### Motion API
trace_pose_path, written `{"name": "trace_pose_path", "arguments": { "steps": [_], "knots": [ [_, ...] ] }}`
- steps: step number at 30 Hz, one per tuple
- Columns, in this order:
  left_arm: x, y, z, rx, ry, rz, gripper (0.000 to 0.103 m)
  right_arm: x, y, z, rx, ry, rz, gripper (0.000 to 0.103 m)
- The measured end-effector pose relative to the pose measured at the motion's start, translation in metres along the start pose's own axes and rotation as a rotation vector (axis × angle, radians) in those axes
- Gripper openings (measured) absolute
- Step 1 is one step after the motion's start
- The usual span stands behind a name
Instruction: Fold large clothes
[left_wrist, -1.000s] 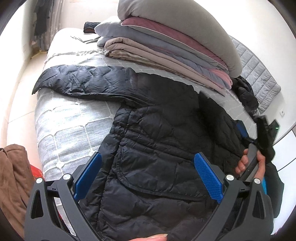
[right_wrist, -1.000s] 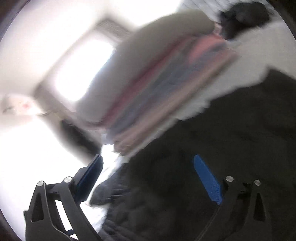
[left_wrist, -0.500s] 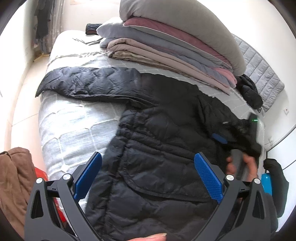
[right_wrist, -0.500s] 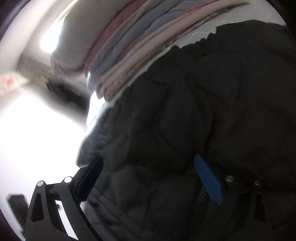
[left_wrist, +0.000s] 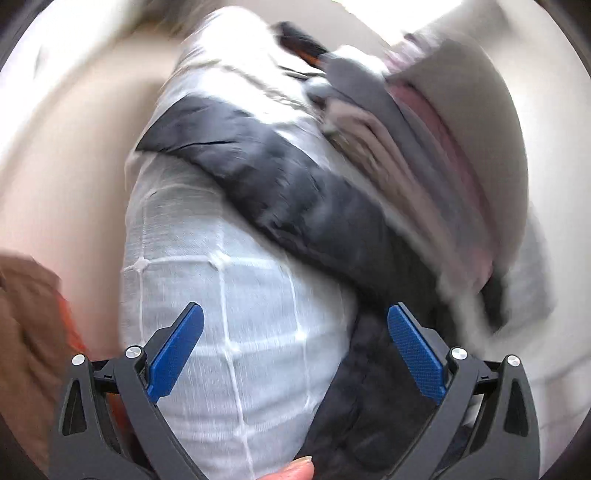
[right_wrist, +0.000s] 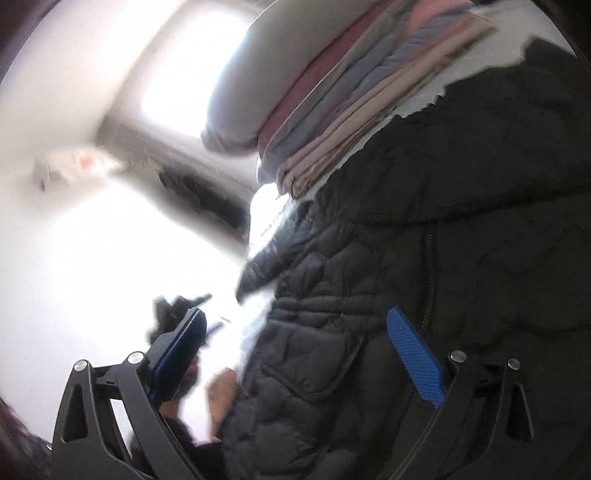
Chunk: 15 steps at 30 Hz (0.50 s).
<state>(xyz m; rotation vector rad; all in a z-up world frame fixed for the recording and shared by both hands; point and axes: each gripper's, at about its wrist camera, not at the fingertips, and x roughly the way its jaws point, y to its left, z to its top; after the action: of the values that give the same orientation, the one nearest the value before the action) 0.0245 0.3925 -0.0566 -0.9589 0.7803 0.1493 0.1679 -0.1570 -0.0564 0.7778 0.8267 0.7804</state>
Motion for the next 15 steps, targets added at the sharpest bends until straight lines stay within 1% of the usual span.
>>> {"name": "trace_pose_path", "arguments": {
  "steps": [2, 5, 6, 7, 8, 9, 10, 12, 15],
  "knots": [
    [0.005, 0.022, 0.019, -0.102, -0.011, -0.048, 0.097, -0.002, -0.010, 0.005, 0.043, -0.015, 0.023, 0.095],
    [0.017, 0.059, 0.053, -0.182, -0.049, -0.069, 0.097, 0.006, -0.023, 0.006, 0.079, -0.015, 0.016, 0.095],
    [0.020, 0.067, 0.058, -0.204, -0.057, -0.074, 0.097, 0.007, -0.024, 0.007, 0.084, -0.013, 0.014, 0.095],
    [0.026, 0.083, 0.066, -0.248, -0.067, -0.090, 0.097, 0.008, -0.025, 0.007, 0.085, -0.014, 0.013, 0.095],
    [0.032, 0.096, 0.072, -0.286, -0.070, -0.101, 0.097, -0.002, -0.026, 0.008, 0.085, -0.014, 0.013, 0.095],
    [0.037, 0.107, 0.076, -0.319, -0.072, -0.113, 0.097, -0.004, -0.026, 0.008, 0.085, -0.012, 0.013, 0.095],
    [0.043, 0.120, 0.082, -0.359, -0.083, -0.140, 0.096, -0.001, -0.027, 0.009, 0.086, -0.006, 0.012, 0.095],
    [0.049, 0.131, 0.090, -0.383, -0.097, -0.166, 0.096, 0.005, -0.029, 0.008, 0.084, 0.018, 0.005, 0.095],
    [0.054, 0.135, 0.105, -0.377, -0.136, -0.238, 0.096, 0.014, -0.031, 0.005, 0.085, 0.052, -0.008, 0.095]
  ]
}}
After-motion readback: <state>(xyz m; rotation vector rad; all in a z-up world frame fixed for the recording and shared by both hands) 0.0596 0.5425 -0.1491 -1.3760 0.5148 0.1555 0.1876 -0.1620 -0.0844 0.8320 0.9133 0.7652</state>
